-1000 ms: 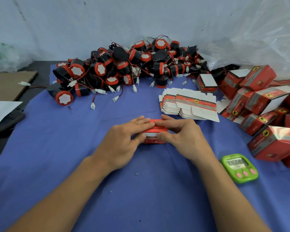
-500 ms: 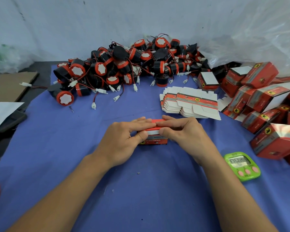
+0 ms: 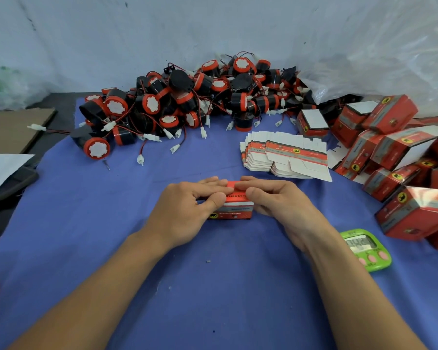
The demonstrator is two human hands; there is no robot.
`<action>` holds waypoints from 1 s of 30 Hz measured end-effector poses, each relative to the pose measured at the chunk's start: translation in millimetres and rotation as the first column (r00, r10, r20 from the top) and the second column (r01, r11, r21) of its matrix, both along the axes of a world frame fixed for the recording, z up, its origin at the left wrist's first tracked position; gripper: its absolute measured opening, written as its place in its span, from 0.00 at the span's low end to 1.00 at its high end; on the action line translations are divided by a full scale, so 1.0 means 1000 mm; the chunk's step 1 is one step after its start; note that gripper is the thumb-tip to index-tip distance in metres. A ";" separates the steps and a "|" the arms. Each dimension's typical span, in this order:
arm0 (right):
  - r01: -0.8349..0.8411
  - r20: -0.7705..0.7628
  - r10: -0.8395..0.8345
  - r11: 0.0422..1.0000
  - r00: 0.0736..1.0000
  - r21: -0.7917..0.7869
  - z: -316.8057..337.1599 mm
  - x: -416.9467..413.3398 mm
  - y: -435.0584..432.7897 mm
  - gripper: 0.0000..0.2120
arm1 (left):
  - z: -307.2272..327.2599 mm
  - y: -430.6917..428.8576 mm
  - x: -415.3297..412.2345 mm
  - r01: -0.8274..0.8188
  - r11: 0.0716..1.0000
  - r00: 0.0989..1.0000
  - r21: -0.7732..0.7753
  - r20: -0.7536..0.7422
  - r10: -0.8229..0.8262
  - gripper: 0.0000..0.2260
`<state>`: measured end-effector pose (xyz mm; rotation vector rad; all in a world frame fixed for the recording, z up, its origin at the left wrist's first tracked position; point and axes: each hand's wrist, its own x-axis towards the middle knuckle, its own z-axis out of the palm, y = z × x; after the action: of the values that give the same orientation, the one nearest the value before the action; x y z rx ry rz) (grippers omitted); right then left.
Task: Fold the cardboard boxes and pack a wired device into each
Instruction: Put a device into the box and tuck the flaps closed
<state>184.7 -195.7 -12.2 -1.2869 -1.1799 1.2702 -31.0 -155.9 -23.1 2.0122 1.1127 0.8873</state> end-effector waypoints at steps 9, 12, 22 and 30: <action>0.053 0.100 -0.060 0.996 0.993 0.072 -0.001 -0.003 0.003 0.15 | 0.010 -0.009 0.011 -0.122 0.987 0.989 0.103 -0.072 0.129 0.09; 0.056 0.087 -0.059 0.998 0.994 0.039 -0.001 -0.004 0.006 0.26 | 0.010 -0.013 0.015 -0.163 0.982 0.984 0.096 -0.061 0.169 0.10; -0.036 0.164 0.041 0.999 0.986 -0.030 -0.006 -0.005 0.005 0.13 | -0.001 0.002 0.012 -0.113 0.952 0.986 -0.286 0.085 0.143 0.19; -0.021 0.203 0.023 1.000 0.979 -0.009 -0.007 -0.010 0.003 0.11 | -0.003 0.005 0.008 -0.075 0.951 0.986 -0.300 0.118 0.115 0.10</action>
<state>174.7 -192.5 -19.5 -1.4385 -1.3372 1.1797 -22.8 -150.9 -25.7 1.6435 1.1969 0.8364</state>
